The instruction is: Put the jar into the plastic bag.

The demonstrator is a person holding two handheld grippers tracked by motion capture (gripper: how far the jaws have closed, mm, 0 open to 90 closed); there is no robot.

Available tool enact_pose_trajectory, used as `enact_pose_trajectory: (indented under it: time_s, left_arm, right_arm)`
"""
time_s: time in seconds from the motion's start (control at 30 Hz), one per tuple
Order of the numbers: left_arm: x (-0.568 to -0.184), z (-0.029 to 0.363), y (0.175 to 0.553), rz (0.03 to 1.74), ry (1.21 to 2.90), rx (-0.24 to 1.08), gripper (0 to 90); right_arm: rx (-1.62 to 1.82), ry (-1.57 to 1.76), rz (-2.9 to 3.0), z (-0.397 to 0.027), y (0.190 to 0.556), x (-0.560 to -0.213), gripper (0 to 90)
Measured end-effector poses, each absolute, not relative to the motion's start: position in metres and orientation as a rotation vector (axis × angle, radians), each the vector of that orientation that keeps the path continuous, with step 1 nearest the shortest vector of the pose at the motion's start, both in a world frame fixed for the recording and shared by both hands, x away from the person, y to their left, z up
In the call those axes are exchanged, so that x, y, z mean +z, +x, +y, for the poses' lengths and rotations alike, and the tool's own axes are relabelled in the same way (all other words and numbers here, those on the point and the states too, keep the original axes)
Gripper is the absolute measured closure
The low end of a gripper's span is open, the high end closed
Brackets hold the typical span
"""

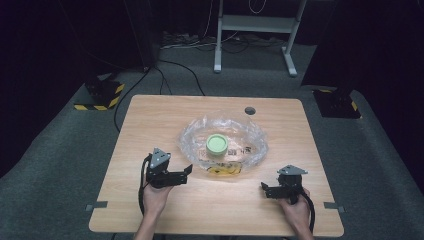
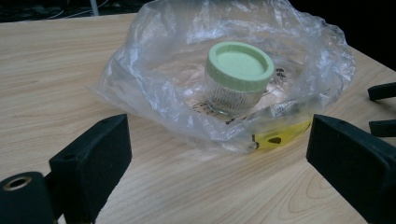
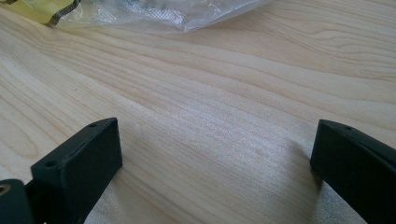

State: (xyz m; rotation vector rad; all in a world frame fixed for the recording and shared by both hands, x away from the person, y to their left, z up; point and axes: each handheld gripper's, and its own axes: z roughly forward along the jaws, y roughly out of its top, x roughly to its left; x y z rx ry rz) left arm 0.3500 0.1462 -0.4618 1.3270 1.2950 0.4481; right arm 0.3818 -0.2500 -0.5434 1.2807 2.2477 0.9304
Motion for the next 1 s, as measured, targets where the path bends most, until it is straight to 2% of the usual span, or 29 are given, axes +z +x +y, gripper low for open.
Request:
enact_pose_trajectory:
  time_s: [1.0]
  left_arm:
    - [-0.486, 0.15, 0.341, 1.342, 1.367, 0.479, 7.4]
  right_arm:
    - [0.931, 1.283, 2.247, -0.25, 0.382, -0.543, 1.8]
